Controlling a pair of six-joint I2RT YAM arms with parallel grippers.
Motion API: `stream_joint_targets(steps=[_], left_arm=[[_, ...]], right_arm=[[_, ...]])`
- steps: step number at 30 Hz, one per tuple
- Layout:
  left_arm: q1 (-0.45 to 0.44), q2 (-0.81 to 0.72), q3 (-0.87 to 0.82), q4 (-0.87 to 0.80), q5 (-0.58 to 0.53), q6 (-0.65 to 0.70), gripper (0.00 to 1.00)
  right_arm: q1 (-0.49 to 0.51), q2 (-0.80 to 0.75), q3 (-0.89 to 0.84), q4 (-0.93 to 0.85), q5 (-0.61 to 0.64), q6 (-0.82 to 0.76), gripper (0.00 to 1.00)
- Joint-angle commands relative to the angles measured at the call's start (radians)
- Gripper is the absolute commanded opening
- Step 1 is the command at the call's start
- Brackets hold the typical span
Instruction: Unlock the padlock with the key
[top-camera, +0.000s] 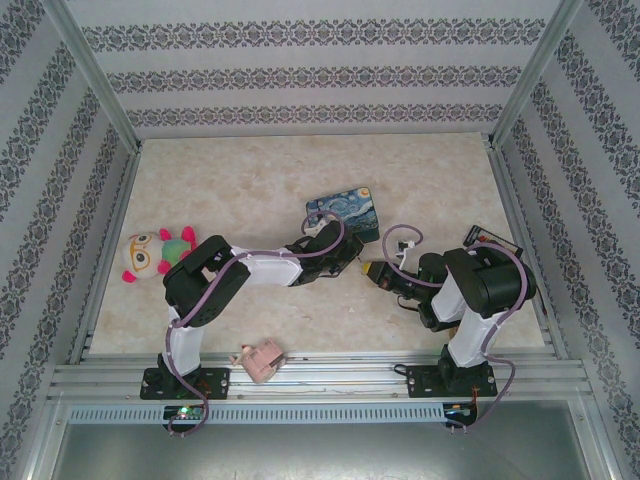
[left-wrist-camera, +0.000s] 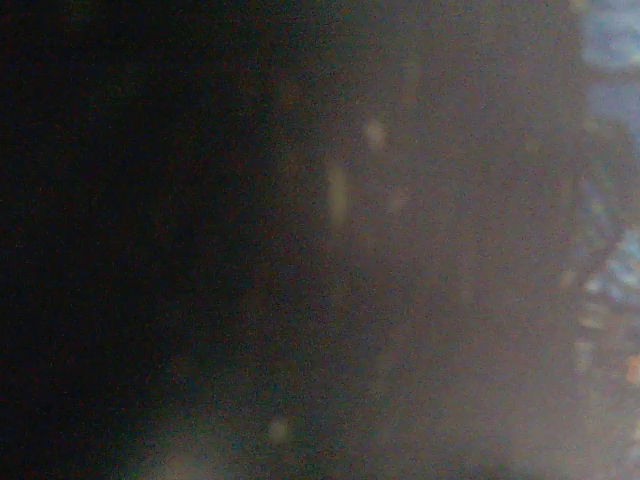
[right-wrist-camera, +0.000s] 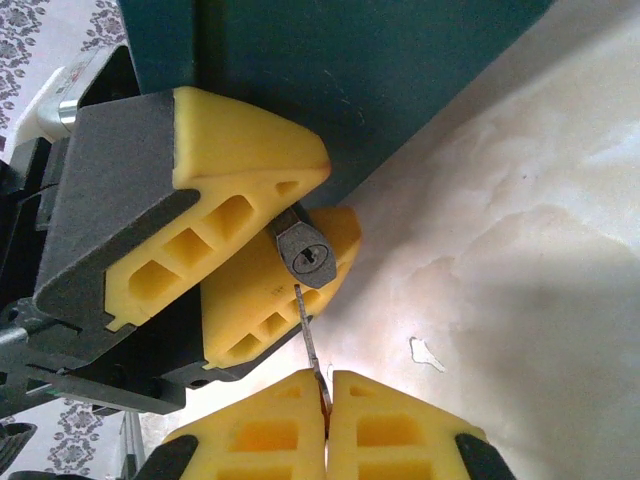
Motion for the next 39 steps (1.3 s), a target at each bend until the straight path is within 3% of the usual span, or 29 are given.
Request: stream_joint_targets(steps=[1, 17, 39], left_arm=[[0.012, 0.011, -0.032, -0.033, 0.079, -0.087, 0.07], [0.012, 0.017, -0.030, -0.023, 0.086, -0.087, 0.07], [0.012, 0.015, -0.036, -0.009, 0.075, -0.095, 0.07]], right_arm=[[-0.015, 0.010, 0.015, 0.023, 0.013, 0.004, 0.00], [-0.020, 0.056, 0.057, 0.024, 0.011, 0.011, 0.00], [-0.020, -0.007, 0.005, 0.023, 0.021, -0.005, 0.00]])
